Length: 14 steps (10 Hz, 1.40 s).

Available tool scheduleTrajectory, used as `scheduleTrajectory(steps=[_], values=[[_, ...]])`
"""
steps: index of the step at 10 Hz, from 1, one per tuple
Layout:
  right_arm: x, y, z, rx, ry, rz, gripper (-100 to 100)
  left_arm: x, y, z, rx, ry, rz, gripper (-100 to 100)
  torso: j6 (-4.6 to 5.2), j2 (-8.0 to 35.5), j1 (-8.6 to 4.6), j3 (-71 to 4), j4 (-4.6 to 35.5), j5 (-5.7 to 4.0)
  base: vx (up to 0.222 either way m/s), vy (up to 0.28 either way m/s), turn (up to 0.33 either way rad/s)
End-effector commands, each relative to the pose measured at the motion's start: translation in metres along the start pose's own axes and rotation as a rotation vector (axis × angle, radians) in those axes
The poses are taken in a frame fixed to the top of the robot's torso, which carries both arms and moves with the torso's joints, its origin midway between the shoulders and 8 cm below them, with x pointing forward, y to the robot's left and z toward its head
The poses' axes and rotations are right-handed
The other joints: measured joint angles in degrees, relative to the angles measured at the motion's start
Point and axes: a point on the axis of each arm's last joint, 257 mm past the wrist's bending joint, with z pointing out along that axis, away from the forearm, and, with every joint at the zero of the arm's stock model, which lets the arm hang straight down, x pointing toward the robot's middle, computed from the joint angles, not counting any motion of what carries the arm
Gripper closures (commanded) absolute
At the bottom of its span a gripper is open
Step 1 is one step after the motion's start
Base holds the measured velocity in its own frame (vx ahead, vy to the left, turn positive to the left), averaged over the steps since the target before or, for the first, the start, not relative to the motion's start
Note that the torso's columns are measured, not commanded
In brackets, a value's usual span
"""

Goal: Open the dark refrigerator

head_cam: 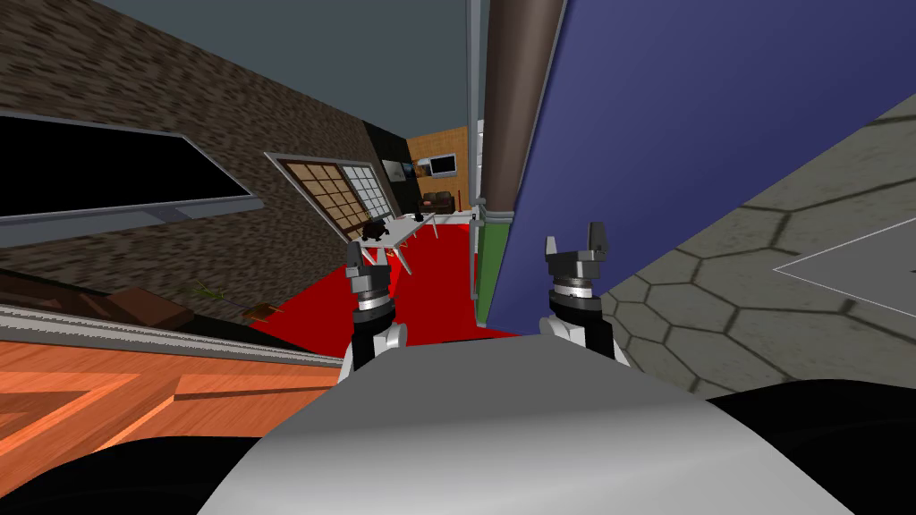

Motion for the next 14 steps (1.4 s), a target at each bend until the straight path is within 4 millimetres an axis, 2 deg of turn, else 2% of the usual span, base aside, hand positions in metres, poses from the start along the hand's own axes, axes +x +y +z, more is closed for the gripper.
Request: scheduleTrajectory(steps=[1, 9, 10, 11, 14], values=[[0.0, 0.0, 0.0, 0.0, 0.0, 0.0, 0, 0.0, 0.0, 0.0, 0.0, 0.0, 0.0, 0, 0.0, 2.32, 0.0, -4.67, 2.35, 0.0, 0.0, 0.0, 0.0], [0.0, 0.0, 0.0, 0.0, 0.0, 0.0, 0, 0.0, 0.0, 0.0, 0.0, 0.0, 0.0, 0, 0.0, 35.39, 0.0, -70.73, 35.37, 0.0, 0.0, 0.0, 0.0], [0.004, 0.008, 0.004, -0.029, 0.023, 0.018, -100, 0.0, 0.0, 0.0, 0.0, 0.0, 0.0, 0, 0.0, 39.62, 0.0, -79.19, 39.6, 0.0, 0.007, 0.0, 0.035], [0.007, 0.015, 0.008, -0.056, 0.036, 0.038, -100, 0.0, 0.0, 0.0, 0.0, 0.0, 0.0, 0, -0.01, 41.54, 0.0, -83.14, 41.49, 0.0, 0.005, -0.003, 0.064], [0.014, 0.048, 0.021, -0.183, 0.061, 0.136, -100, 0.0, 0.0, 0.0, 0.0, 0.0, 0.0, 0, 0.0, 42.25, -0.01, -84.57, 42.26, 0.0, 0.007, -0.008, 0.087]])
